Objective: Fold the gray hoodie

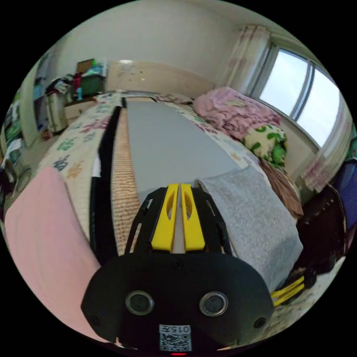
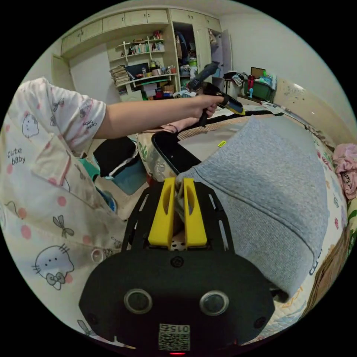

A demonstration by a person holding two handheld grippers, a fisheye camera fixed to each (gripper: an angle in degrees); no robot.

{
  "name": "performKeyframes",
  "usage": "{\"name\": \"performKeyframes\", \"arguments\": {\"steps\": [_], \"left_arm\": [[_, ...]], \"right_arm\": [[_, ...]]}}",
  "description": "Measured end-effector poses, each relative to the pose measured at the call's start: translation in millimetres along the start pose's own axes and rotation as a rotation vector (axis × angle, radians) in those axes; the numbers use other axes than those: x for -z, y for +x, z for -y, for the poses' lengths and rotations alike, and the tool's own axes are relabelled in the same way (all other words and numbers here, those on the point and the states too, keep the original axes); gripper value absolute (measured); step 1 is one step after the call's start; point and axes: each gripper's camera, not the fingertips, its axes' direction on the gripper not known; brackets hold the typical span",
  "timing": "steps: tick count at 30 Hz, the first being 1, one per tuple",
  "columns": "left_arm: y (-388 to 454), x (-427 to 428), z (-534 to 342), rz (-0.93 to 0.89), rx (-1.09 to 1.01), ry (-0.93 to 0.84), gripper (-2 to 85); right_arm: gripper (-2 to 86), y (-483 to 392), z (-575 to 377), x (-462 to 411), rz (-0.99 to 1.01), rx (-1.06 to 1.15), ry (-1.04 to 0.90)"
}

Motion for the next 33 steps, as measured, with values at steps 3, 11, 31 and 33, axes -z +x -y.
{"name": "performKeyframes", "arguments": {"steps": [3,11,31,33], "left_arm": [[3,-19,-5,-0.224,0.032,-0.028,7.7],[7,-84,-29,-0.197,0.03,-0.104,2.6],[-42,-205,-110,-0.353,0.056,-0.286,15.1],[-50,-230,-121,-0.391,0.085,-0.294,16.3]], "right_arm": [[4.6,12,-4,-10,0.036,-0.051,0.027],[4.2,41,-2,-30,0.064,-0.027,0.016],[14.8,387,-5,48,-0.006,-0.493,0.322],[15.5,441,-3,30,-0.03,-0.576,0.263]]}}
